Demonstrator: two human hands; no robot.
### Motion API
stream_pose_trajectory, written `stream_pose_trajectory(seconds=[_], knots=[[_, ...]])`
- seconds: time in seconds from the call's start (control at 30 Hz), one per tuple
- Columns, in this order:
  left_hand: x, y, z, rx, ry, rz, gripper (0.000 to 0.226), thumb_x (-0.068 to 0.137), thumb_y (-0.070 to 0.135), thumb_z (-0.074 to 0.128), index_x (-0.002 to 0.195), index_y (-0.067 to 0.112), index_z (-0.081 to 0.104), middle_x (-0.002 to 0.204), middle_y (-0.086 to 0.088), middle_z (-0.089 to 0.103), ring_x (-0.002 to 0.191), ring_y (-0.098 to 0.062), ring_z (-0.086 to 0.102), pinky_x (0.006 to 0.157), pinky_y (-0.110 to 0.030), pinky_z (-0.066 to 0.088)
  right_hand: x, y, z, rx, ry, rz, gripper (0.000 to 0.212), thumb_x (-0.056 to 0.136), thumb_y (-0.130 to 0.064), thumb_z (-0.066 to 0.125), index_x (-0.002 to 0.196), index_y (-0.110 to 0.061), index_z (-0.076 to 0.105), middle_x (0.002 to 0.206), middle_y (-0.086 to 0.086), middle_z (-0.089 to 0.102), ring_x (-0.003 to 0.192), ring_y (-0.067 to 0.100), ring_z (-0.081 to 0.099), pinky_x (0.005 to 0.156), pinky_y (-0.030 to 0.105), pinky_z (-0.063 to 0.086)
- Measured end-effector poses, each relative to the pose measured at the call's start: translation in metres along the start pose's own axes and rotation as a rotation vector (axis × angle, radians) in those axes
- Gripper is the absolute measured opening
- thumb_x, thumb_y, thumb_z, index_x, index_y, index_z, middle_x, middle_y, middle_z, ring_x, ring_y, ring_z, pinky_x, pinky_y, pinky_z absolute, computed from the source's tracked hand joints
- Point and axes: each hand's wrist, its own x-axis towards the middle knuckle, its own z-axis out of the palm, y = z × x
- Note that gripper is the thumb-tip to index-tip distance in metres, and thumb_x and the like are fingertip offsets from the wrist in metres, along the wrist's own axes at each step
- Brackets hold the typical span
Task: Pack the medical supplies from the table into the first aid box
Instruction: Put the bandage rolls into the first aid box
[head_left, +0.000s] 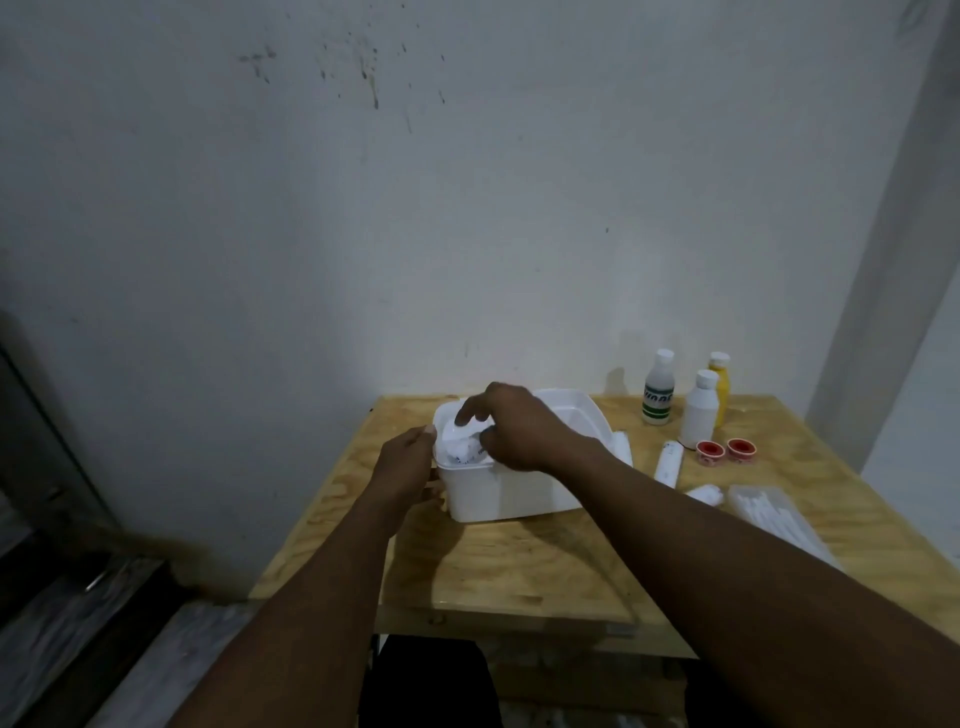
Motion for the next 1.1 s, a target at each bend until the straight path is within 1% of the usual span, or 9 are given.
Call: stream_pose_trajectory(seconds=[0.13, 0.27, 0.4, 0.47, 0.6, 0.8, 0.9, 1.0, 1.1], knots=[[-0.008, 0.002, 0.007, -0.062, 0.041, -0.028, 0.035, 0.102, 0.039, 0.05, 0.12, 0.016, 0.07, 0.118, -0.01, 0.07, 0.107, -0.036, 0.067, 0.085, -0.043, 0.057, -0.02, 0.025, -0.036, 0.06, 0.155, 0.127, 0.031, 0.081, -0.01, 0.058, 0.107, -0.021, 0.072, 0.11, 0.007, 0.066, 0.101, 0.022, 0.062, 0.089, 0.033, 0.05], [-0.01, -0.001, 0.018, -0.034, 0.126, -0.026, 0.055, 0.09, 0.053, 0.049, 0.131, 0.02, 0.065, 0.13, -0.01, 0.066, 0.113, -0.037, 0.064, 0.098, -0.053, 0.056, -0.059, 0.073, -0.075, -0.045, 0.244, 0.37, 0.023, 0.078, -0.017, 0.061, 0.098, -0.017, 0.072, 0.108, 0.007, 0.072, 0.103, 0.025, 0.066, 0.086, 0.032, 0.052], [-0.006, -0.01, 0.027, 0.008, 0.16, 0.02, 0.062, 0.085, 0.059, 0.042, 0.128, 0.023, 0.067, 0.129, -0.01, 0.067, 0.116, -0.038, 0.063, 0.102, -0.055, 0.053, -0.109, 0.124, -0.094, -0.263, 0.112, 0.676, 0.033, 0.079, -0.032, 0.064, 0.099, -0.006, 0.065, 0.106, 0.014, 0.069, 0.097, 0.032, 0.064, 0.072, 0.031, 0.045], [-0.005, -0.012, 0.03, 0.002, 0.15, 0.025, 0.064, 0.08, 0.061, 0.042, 0.126, 0.024, 0.067, 0.127, -0.01, 0.068, 0.115, -0.038, 0.064, 0.101, -0.056, 0.053, -0.133, 0.14, -0.094, -0.293, 0.058, 0.805, 0.046, 0.08, -0.042, 0.066, 0.107, -0.006, 0.057, 0.105, 0.01, 0.064, 0.101, 0.031, 0.063, 0.078, 0.035, 0.049], [-0.004, -0.016, 0.033, -0.008, 0.123, 0.03, 0.068, 0.079, 0.061, 0.041, 0.131, 0.024, 0.064, 0.131, -0.011, 0.066, 0.116, -0.038, 0.063, 0.101, -0.056, 0.053, -0.163, 0.159, -0.079, -0.215, -0.042, 0.964, 0.05, 0.071, -0.032, 0.068, 0.112, -0.005, 0.057, 0.103, 0.009, 0.06, 0.099, 0.028, 0.061, 0.091, 0.04, 0.055], [-0.01, -0.012, 0.028, 0.023, 0.113, 0.04, 0.064, 0.083, 0.054, 0.042, 0.134, 0.021, 0.062, 0.135, -0.01, 0.064, 0.12, -0.037, 0.061, 0.103, -0.055, 0.052, -0.163, 0.154, -0.076, -0.189, -0.038, 0.983, 0.057, 0.068, -0.034, 0.082, 0.111, -0.007, 0.057, 0.106, 0.011, 0.061, 0.097, 0.028, 0.061, 0.081, 0.037, 0.055], [-0.024, 0.003, 0.025, 0.064, 0.093, 0.032, 0.047, 0.087, 0.046, 0.045, 0.119, 0.02, 0.067, 0.128, -0.011, 0.067, 0.114, -0.038, 0.064, 0.1, -0.056, 0.054, -0.158, 0.15, -0.085, -0.214, -0.002, 0.971, 0.053, 0.072, -0.027, 0.081, 0.113, -0.004, 0.056, 0.098, 0.01, 0.057, 0.092, 0.027, 0.057, 0.075, 0.035, 0.051], [-0.038, 0.022, 0.022, 0.078, 0.075, 0.0, 0.017, 0.095, 0.024, 0.049, 0.09, 0.018, 0.065, 0.105, -0.01, 0.069, 0.1, -0.039, 0.069, 0.092, -0.054, 0.059, -0.143, 0.139, -0.104, -0.232, 0.223, 0.902, 0.035, 0.081, -0.02, 0.068, 0.11, -0.006, 0.055, 0.114, 0.017, 0.06, 0.104, 0.034, 0.061, 0.076, 0.035, 0.047], [-0.031, 0.029, 0.015, 0.113, 0.047, -0.015, 0.015, 0.091, 0.015, 0.054, 0.089, 0.009, 0.068, 0.098, -0.014, 0.071, 0.083, -0.036, 0.072, 0.084, -0.049, 0.061, -0.109, 0.119, -0.128, -0.109, 0.509, 0.728, 0.039, 0.08, -0.022, 0.067, 0.115, -0.009, 0.054, 0.121, 0.018, 0.059, 0.107, 0.037, 0.06, 0.083, 0.037, 0.047]])
